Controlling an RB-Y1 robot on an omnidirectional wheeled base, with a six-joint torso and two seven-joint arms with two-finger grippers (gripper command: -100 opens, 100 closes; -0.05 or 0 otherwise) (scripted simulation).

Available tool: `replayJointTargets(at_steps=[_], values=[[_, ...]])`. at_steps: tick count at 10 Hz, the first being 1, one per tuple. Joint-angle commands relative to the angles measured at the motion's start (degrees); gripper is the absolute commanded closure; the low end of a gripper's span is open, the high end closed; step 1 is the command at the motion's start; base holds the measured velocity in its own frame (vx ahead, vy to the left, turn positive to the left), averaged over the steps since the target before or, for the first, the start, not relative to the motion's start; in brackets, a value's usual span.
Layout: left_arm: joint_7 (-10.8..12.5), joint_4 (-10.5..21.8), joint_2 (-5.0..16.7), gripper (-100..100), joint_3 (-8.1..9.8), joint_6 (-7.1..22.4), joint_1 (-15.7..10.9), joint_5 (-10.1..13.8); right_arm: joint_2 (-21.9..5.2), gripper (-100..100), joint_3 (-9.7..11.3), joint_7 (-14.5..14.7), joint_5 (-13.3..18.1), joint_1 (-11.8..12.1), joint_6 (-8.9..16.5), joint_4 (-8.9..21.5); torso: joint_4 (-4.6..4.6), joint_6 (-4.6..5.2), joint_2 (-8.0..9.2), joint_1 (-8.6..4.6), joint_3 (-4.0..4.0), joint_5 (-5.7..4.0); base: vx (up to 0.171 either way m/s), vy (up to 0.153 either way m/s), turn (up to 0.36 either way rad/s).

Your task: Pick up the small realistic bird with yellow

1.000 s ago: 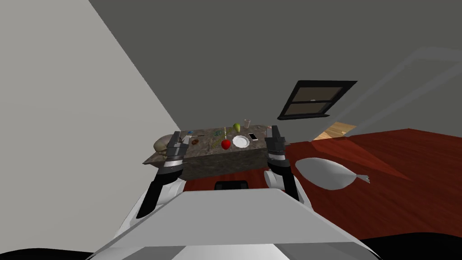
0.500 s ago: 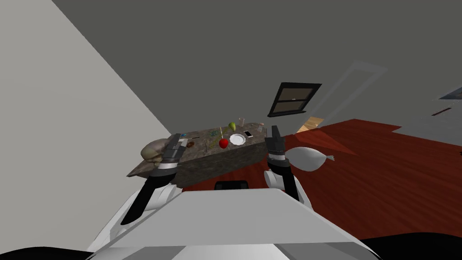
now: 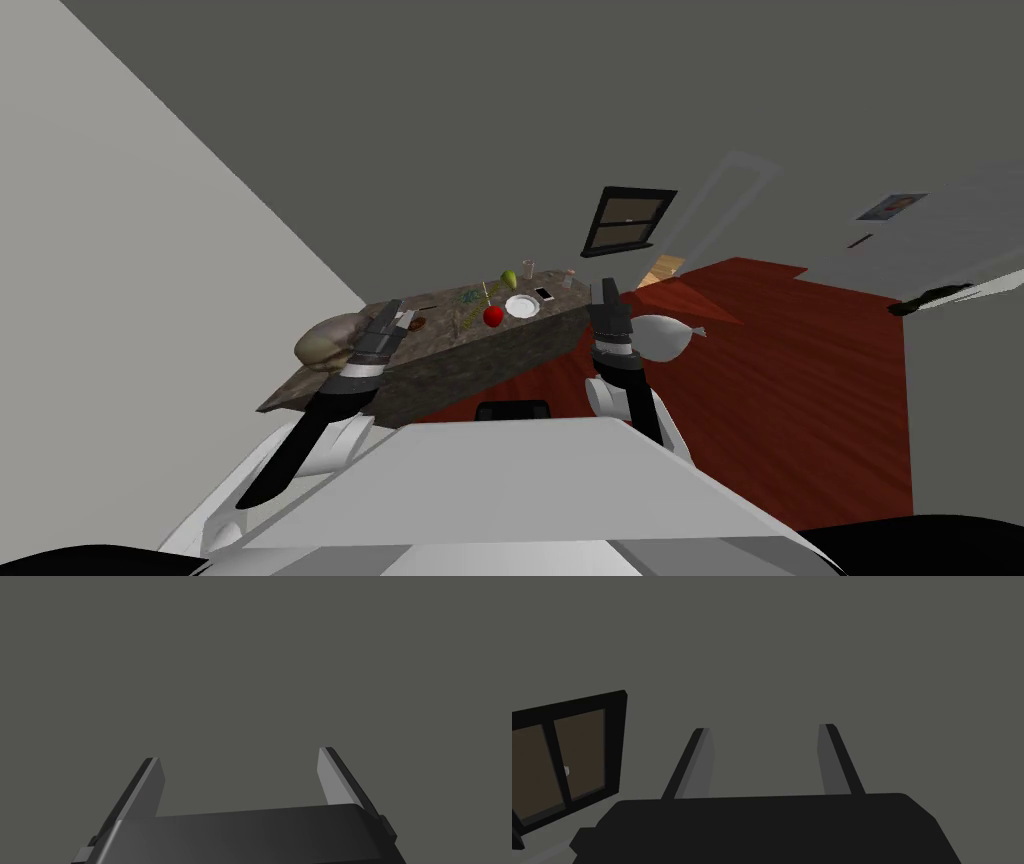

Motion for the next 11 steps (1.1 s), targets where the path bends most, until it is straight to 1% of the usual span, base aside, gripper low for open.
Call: replayJointTargets(at_steps=[1, 2, 3, 4, 5, 6, 7, 8, 9, 10, 11], values=[[1.14, 0.77, 2.86, -100, 1.03, -0.06, 1.30, -0.05, 0.00, 0, 0.00, 0.00, 0.00, 0.00, 0.00, 0.00, 0.00, 0.00, 0.00, 0.00, 0.00, 0.00, -0.040, 0.053, -0.383], [1.96, 1.42, 4.81, -100, 1.70, -0.07, 2.40, -0.03, 0.00, 0, 0.00, 0.00, 0.00, -0.01, 0.00, 0.00, 0.00, 0.03, 0.01, 0.00, 0.01, 0.00, -0.059, 0.070, -0.308], [1.96, 1.42, 5.72, -100, 1.70, -0.07, 2.40, -0.03, 0.00, 0, 0.00, 0.00, 0.00, 0.00, 0.00, 0.00, 0.01, -0.01, 0.07, 0.05, 0.04, 0.01, -0.043, 0.054, -0.053], [2.84, 2.18, 7.84, -100, 2.33, -0.03, 3.63, 0.03, 0.00, 0, -0.01, 0.00, 0.00, 0.01, 0.00, 0.00, 0.01, -0.05, 0.02, 0.00, 0.02, 0.01, -0.032, 0.036, -0.191], [2.84, 2.18, 8.11, -100, 2.33, -0.03, 3.63, 0.03, 0.00, 0, 0.00, 0.00, 0.00, 0.00, 0.00, 0.00, 0.00, 0.00, -0.01, -0.05, -0.01, -0.01, -0.020, 0.027, -0.109], [3.79, 3.05, 10.44, -100, 2.92, 0.07, 5.01, 0.13, 0.00, 0, 0.00, 0.00, 0.00, 0.01, 0.00, 0.00, -0.01, -0.04, -0.07, -0.10, -0.03, -0.01, -0.013, 0.019, -0.228], [4.82, 4.05, 12.00, -100, 3.46, 0.22, 6.54, 0.28, 0.00, 0, 0.00, 0.00, 0.00, 0.00, 0.00, 0.00, -0.02, 0.00, -0.10, -0.12, -0.06, -0.02, -0.021, 0.033, -0.282], [4.82, 4.05, 13.06, -100, 3.46, 0.22, 6.54, 0.28, 0.00, 0, 0.00, 0.00, 0.00, 0.01, 0.00, 0.00, -0.02, -0.01, -0.09, -0.07, -0.05, -0.01, -0.017, 0.031, -0.116], [5.91, 5.16, 15.36, -100, 3.95, 0.43, 8.22, 0.48, 0.00, 0, -0.01, 0.00, 0.00, 0.01, 0.00, 0.00, -0.02, -0.04, -0.11, -0.09, -0.06, -0.01, -0.007, 0.018, -0.267], [7.08, 6.38, 16.98, -100, 4.38, 0.70, 10.04, 0.72, 0.00, 0, 0.00, 0.00, 0.00, 0.01, 0.00, 0.00, -0.03, 0.00, -0.14, -0.12, -0.08, -0.02, 0.001, 0.022, -0.325], [7.08, 6.38, 18.19, -100, 4.38, 0.70, 10.04, 0.72, 0.00, 0, 0.00, 0.00, 0.00, 0.01, 0.00, 0.00, -0.04, -0.01, -0.18, -0.10, -0.10, -0.02, 0.004, 0.020, -0.083]])
